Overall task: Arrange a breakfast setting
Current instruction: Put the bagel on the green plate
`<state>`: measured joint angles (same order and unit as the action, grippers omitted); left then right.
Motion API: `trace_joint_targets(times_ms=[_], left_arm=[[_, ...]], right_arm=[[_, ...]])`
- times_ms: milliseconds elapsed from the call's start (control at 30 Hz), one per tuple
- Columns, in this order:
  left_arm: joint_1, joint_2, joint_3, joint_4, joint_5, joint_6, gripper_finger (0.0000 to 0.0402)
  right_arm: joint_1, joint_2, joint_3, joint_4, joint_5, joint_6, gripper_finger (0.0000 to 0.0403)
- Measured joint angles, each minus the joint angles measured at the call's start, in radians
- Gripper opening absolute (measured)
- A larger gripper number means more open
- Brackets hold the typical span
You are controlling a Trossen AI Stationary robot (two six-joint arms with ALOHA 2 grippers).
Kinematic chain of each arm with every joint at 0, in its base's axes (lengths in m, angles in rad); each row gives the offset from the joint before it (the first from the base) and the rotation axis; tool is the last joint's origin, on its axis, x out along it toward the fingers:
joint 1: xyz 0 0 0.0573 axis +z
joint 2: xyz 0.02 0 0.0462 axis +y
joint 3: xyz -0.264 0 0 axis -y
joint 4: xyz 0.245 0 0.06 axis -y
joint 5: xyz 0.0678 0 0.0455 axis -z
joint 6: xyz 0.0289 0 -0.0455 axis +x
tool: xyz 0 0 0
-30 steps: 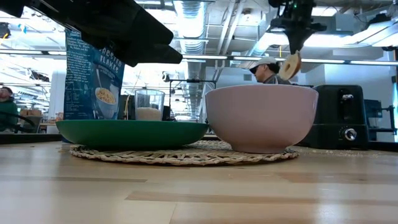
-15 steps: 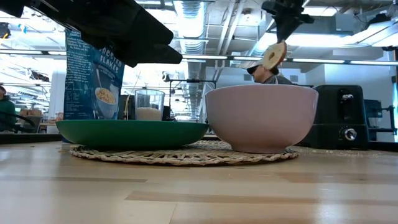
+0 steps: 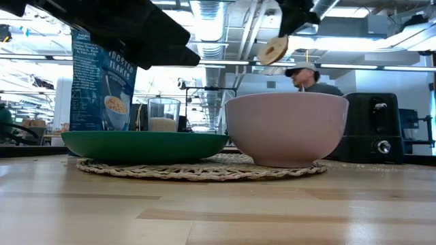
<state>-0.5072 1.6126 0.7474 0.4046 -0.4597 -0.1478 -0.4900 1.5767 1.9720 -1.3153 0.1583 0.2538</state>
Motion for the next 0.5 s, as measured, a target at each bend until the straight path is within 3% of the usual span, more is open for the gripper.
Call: trace_joint_targets(times_ms=[133, 500], left_arm=[[-0.007, -0.023, 0.0, -0.043, -0.031, -0.001, 0.0281], [-0.085, -0.118, 0.0, -0.249, -0.235, -0.046, 0.0281]], right_arm=[[0.028, 0.034, 0.0, 0.036, -0.028, -0.02, 0.0078], [0.094, 0.192, 0.0, 0.146, -0.141, -0.078, 0.0078]])
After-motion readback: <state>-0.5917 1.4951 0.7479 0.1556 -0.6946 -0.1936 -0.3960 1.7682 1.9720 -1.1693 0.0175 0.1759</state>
